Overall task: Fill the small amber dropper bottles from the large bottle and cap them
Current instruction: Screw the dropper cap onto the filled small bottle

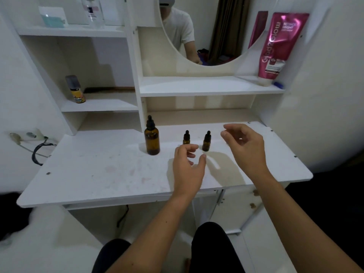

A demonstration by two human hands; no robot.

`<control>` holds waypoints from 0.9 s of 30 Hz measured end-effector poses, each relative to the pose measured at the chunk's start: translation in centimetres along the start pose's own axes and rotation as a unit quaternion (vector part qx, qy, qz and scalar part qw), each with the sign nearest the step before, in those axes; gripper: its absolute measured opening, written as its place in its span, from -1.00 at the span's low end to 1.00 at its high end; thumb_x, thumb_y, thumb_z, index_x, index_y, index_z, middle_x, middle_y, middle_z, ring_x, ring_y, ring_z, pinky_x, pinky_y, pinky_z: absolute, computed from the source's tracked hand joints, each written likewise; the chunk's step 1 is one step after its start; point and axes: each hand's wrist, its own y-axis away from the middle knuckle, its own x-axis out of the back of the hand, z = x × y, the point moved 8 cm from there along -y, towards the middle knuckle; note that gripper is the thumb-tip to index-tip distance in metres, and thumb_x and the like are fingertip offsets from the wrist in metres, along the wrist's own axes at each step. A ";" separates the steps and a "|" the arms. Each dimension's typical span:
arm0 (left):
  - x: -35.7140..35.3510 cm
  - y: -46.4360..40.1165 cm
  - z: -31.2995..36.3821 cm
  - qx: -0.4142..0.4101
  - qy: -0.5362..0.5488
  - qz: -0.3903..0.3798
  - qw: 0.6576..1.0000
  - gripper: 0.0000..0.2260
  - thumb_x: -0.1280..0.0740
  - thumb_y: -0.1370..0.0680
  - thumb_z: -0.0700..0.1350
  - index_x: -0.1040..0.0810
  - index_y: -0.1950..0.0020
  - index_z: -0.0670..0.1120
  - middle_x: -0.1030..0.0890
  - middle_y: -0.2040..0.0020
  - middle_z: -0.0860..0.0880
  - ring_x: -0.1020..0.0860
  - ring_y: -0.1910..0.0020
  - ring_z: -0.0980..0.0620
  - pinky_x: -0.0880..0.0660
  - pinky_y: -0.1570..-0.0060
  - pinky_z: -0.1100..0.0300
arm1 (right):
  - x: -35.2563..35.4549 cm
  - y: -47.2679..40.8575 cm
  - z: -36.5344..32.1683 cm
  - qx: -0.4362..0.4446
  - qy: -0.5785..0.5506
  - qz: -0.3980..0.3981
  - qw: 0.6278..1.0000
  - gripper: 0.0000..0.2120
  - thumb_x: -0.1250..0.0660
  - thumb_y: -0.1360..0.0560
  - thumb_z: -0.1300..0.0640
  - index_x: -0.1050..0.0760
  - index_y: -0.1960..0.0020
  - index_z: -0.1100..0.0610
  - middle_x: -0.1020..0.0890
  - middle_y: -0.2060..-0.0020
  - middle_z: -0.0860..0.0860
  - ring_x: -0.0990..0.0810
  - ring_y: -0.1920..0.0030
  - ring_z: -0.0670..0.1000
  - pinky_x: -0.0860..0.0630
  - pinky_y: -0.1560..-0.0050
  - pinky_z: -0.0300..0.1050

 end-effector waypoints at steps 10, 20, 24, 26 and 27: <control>-9.8 -1.1 0.7 0.002 -0.009 -0.130 0.991 -0.67 -0.43 -0.61 -0.14 -0.52 -0.37 0.00 -0.58 -0.25 0.10 -0.56 -0.15 0.16 -0.54 -0.16 0.32 | 4.7 -0.3 8.5 -0.090 0.074 0.018 0.993 -0.79 -0.53 -0.55 0.06 -0.69 -0.18 0.02 -0.71 -0.01 -0.10 -0.66 -0.01 -0.08 -0.61 -0.06 -0.08; -13.7 -3.9 -0.3 -0.013 -0.053 -0.152 0.987 -0.52 -0.42 -0.61 -0.09 -0.41 -0.51 -0.05 -0.48 -0.42 0.03 -0.51 -0.33 0.10 -0.48 -0.36 0.13 | 3.9 -1.6 12.1 -0.129 0.214 -0.022 0.968 -0.78 -0.50 -0.55 0.03 -0.71 -0.13 0.12 -0.65 -0.05 0.06 -0.63 -0.09 0.07 -0.45 -0.08 -0.13; -14.5 -4.9 -0.3 -0.018 -0.057 -0.151 0.987 -0.56 -0.45 -0.60 -0.09 -0.45 -0.45 -0.06 -0.51 -0.36 0.03 -0.54 -0.25 0.10 -0.52 -0.30 0.16 | 5.0 -1.5 12.0 -0.150 0.166 0.014 0.975 -0.88 -0.47 -0.57 0.10 -0.69 -0.07 0.11 -0.72 0.05 -0.02 -0.68 0.01 0.00 -0.57 -0.10 -0.10; -14.7 -5.1 -0.3 -0.023 -0.058 -0.147 0.987 -0.61 -0.45 -0.60 -0.07 -0.48 -0.41 -0.04 -0.54 -0.31 0.05 -0.57 -0.20 0.14 -0.54 -0.24 0.19 | 6.2 -1.3 11.8 -0.160 0.119 0.051 0.979 -0.90 -0.48 -0.58 0.11 -0.68 -0.07 0.08 -0.72 0.11 -0.10 -0.68 0.07 -0.12 -0.60 -0.10 -0.15; -14.8 -5.2 -0.3 -0.026 -0.059 -0.146 0.987 -0.64 -0.45 -0.60 -0.07 -0.50 -0.38 -0.04 -0.56 -0.27 0.07 -0.59 -0.16 0.16 -0.54 -0.22 0.22 | 6.8 -1.3 11.7 -0.161 0.092 0.067 0.980 -0.90 -0.49 -0.58 0.13 -0.68 -0.09 0.08 -0.72 0.10 -0.12 -0.68 0.06 -0.17 -0.60 -0.11 -0.19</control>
